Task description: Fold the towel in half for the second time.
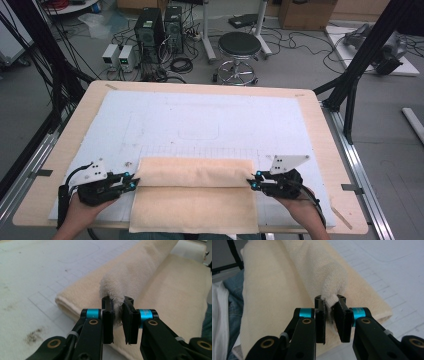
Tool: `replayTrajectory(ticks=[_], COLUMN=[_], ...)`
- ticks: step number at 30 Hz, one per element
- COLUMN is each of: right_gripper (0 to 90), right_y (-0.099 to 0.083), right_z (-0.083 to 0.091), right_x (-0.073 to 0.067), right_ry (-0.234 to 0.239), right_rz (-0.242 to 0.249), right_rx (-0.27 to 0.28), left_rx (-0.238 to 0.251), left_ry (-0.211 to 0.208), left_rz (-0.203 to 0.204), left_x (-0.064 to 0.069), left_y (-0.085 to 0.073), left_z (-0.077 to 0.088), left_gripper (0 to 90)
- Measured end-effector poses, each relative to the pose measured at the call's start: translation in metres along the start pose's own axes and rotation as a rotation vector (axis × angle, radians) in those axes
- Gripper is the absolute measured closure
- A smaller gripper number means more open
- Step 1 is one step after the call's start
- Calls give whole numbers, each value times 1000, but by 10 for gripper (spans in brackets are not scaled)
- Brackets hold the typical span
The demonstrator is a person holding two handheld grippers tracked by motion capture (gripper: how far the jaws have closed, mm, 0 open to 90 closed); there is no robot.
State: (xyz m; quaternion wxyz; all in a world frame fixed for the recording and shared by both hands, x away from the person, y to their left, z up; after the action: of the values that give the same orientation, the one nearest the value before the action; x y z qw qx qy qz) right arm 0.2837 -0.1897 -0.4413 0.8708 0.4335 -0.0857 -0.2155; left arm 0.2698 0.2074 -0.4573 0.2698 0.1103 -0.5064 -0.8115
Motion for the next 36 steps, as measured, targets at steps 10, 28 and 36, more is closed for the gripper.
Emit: replayTrajectory(ticks=[10, 28, 36], right_gripper=[678, 600, 849], right_y=[-17, -29, -26], right_z=[14, -28, -31], right_x=[-9, -24, -20], right_ry=[7, 97, 91], right_rz=[-22, 60, 63], right_rx=[-13, -134, -134], left_rx=[-36, -185, -143], left_ry=[-53, -124, -100], left_rz=[-6, -112, -118], left_x=[15, 32, 33], left_y=[-13, -24, -10], left_z=[16, -20, -15], left_gripper=[666, 631, 854])
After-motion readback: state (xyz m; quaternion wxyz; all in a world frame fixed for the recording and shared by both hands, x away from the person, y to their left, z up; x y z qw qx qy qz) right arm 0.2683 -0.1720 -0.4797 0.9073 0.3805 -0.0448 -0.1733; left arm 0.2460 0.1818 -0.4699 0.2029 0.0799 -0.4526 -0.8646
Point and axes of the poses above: each handheld gripper's, and its own axes: z roughly backward along the jaws, y roughly out of its top, x roughly to its right, the point moved 8 cm from there along -z, roughly forward along the jaws, and after that the axes turned 1 degree about -y, right-handed, at the moved point
